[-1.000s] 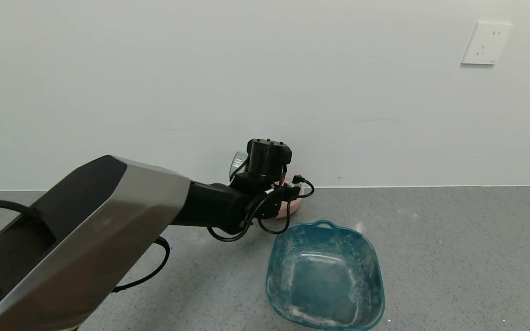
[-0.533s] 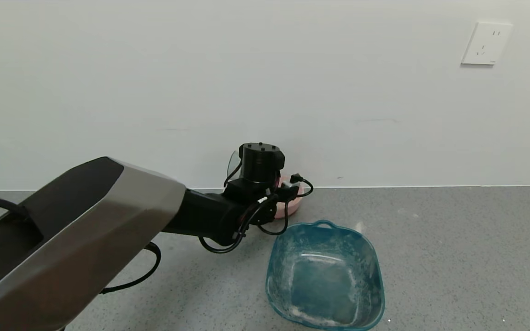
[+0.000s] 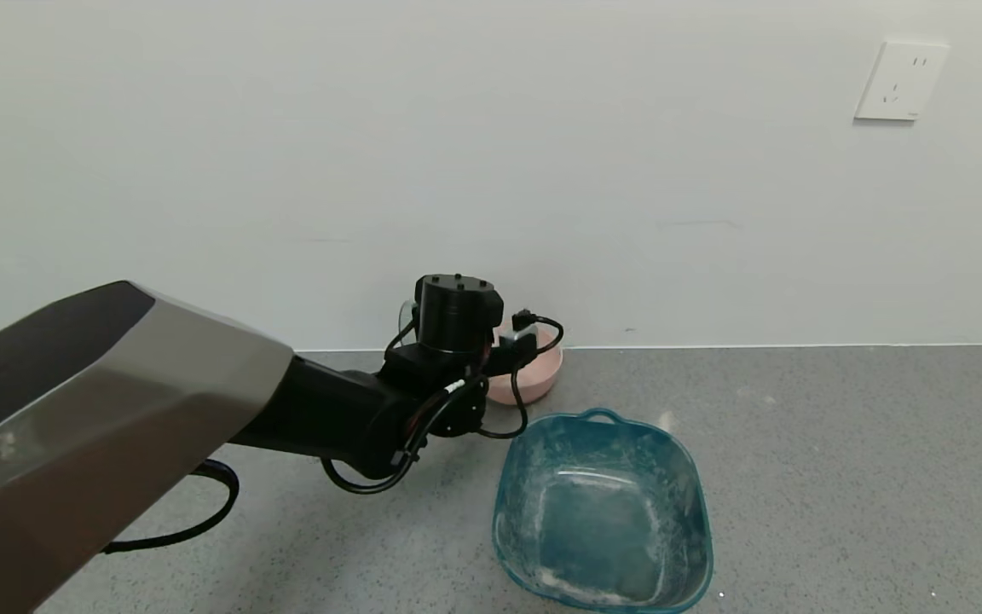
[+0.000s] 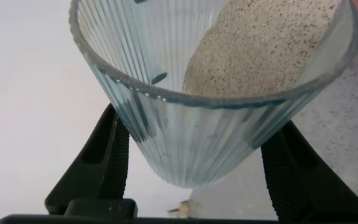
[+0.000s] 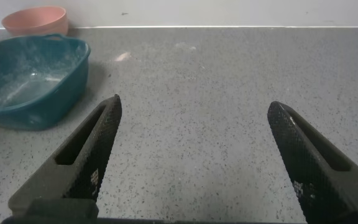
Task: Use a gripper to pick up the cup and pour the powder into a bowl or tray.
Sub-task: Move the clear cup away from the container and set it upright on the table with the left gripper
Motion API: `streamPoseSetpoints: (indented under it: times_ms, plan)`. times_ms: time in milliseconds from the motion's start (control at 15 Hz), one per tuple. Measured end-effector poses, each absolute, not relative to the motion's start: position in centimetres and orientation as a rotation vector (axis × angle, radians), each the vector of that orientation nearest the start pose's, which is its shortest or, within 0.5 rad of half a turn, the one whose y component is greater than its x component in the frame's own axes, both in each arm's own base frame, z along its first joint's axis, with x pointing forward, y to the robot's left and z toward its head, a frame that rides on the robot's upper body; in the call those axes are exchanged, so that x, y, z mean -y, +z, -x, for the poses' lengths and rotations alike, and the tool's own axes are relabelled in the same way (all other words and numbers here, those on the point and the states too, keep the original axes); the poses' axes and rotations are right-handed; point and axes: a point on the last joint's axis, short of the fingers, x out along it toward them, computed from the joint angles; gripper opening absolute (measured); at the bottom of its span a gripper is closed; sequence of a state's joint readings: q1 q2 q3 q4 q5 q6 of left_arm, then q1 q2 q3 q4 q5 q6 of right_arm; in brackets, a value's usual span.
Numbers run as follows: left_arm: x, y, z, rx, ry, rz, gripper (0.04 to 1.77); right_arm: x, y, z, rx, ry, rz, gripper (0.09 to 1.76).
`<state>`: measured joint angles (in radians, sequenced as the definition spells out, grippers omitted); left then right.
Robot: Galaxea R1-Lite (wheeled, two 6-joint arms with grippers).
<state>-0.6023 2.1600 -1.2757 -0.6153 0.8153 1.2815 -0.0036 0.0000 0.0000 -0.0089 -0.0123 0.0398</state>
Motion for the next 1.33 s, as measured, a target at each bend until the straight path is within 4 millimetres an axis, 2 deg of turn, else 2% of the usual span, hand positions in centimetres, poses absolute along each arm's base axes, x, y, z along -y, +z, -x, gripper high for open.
streamPoseSetpoints:
  times_ms: [133,267,667,1000,1333]
  plan:
    - [22.5,13.9,-35.7,-0.313,0.071,-1.323,1.24,0.0,7.6,2.3,0.009,-0.016,-0.039,1.71]
    - [21.6,14.0,-35.1,-0.322,0.081,-1.286,1.24,0.0,7.6,2.3,0.009,-0.016,-0.039,1.71]
    - [17.4,13.5,-33.1,-0.368,0.136,-1.128,1.24,0.0,7.6,2.3,0.009,-0.015,-0.040,1.71]
    - [13.4,14.0,-31.8,-0.352,0.053,-0.930,1.24,0.0,7.6,2.3,0.009,-0.016,-0.039,1.71]
    - [11.2,15.6,-31.2,-0.280,-0.049,-0.628,1.24,0.0,7.6,2.3,0.009,-0.015,-0.040,1.71]
